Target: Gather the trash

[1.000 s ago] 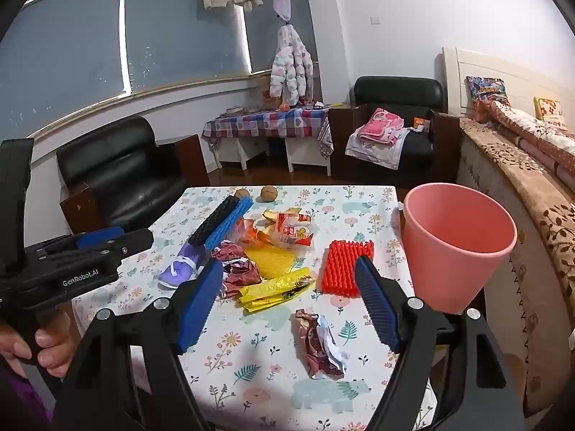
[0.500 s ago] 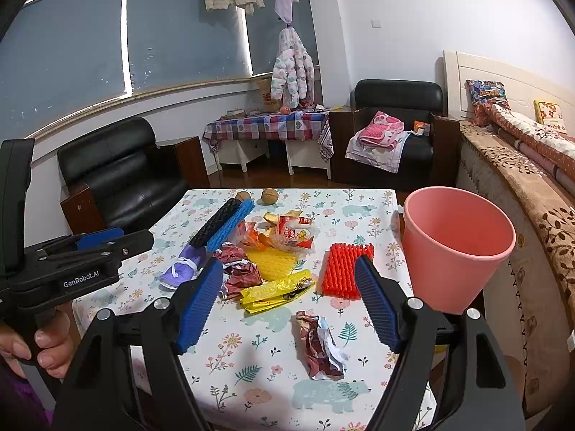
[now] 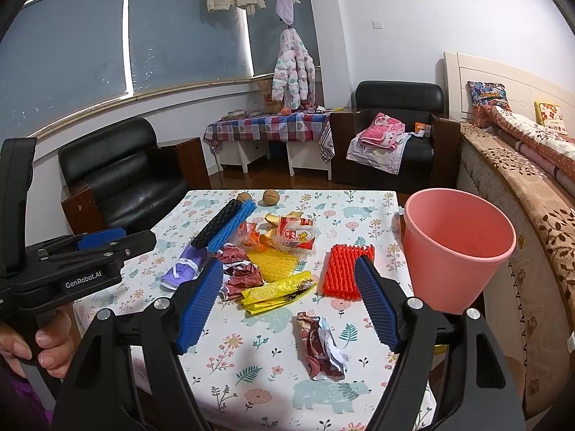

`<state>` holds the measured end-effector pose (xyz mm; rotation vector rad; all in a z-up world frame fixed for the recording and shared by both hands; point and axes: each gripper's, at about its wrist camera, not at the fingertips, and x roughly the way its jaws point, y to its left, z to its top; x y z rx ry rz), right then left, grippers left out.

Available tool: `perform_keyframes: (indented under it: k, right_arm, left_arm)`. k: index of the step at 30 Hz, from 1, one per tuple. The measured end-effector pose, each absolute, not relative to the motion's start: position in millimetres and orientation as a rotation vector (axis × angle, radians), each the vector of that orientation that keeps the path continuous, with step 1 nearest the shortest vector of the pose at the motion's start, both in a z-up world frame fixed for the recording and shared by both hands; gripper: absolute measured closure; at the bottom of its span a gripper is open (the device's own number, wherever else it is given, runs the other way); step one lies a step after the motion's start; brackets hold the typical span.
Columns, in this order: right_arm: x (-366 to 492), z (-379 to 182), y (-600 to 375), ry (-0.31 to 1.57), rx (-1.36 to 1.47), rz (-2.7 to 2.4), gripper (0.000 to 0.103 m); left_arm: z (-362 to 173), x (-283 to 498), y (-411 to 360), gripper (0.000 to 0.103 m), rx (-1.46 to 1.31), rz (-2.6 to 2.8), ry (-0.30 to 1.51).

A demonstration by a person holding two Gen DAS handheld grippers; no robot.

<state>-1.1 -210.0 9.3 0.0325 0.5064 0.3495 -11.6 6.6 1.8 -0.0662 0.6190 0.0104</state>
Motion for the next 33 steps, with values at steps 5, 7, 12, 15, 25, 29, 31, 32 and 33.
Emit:
perform_keyframes:
  k: [5, 7, 12, 15, 25, 29, 31, 32, 33]
  right_arm:
    - [-2, 10, -210, 0.505, 0.032, 0.35, 0.027]
    - [-3, 13, -210, 0.502, 0.031, 0.349, 0.027]
    - [-4, 14, -209, 0.507, 0.03, 0.352, 0.027]
    - [-4, 11, -208, 0.514, 0.031, 0.354, 0.027]
    - [-7, 11, -211, 0.497, 0.036, 0.36, 0.027]
    - [-8, 13, -213, 0.487, 0.04, 0.357, 0.027]
    - [-8, 12, -214, 0.484, 0.042, 0.354, 0.027]
    - [-8, 13, -214, 0.481, 0.043, 0.352, 0.027]
    - [-8, 15, -215, 0.475, 0.043, 0.346, 0.027]
  left_arm:
    - [2, -11, 6, 0.046, -0.064, 0.009, 0.618]
    - [2, -10, 6, 0.046, -0.065, 0.011, 0.619]
    - [8, -15, 7, 0.046, -0.067, 0.014, 0.618]
    - [7, -13, 7, 0.046, -0.065, 0.011, 0.616]
    - [11, -16, 8, 0.046, -0.068, 0.01, 0.617]
    - [22, -21, 2, 0.046, -0.067, 0.007, 0.616]
    - [22, -21, 2, 0.043, -0.067, 0.004, 0.615]
    - [24, -22, 3, 0.041, -0.067, 0.003, 0.613]
    - [26, -22, 3, 0.039, -0.067, 0.005, 0.607]
